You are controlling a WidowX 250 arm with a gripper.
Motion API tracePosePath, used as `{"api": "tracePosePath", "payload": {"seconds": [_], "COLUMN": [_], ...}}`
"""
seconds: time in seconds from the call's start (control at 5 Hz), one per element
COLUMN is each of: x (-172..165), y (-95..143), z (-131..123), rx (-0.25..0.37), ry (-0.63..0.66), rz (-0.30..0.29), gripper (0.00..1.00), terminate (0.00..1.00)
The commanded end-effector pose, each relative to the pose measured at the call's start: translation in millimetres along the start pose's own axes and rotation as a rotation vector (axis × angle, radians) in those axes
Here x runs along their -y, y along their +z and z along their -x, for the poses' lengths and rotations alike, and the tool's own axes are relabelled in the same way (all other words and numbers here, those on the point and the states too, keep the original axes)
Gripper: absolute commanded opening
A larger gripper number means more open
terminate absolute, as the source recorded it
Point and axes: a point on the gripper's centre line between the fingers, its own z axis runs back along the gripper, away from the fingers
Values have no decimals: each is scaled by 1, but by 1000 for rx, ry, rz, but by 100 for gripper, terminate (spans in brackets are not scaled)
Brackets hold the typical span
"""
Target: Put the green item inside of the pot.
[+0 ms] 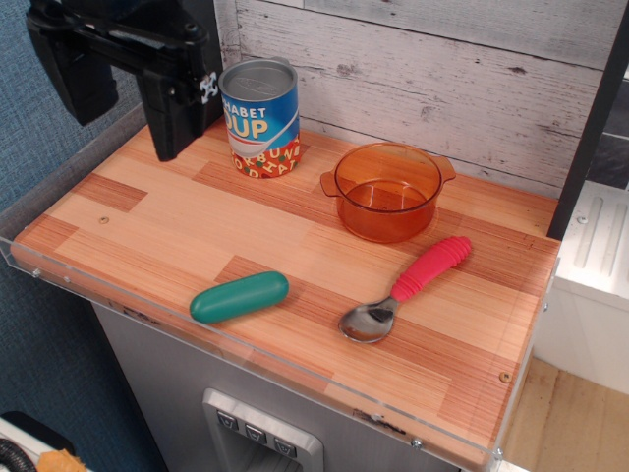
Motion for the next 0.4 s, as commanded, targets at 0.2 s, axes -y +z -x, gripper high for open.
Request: {"api": "tracePosePath", "payload": {"seconds": [0.2], "x": [4], "y": [-19], "z": [-9], "rx": [-2], "ry": [-79], "rz": [-11], "gripper": [100], "terminate": [0]}}
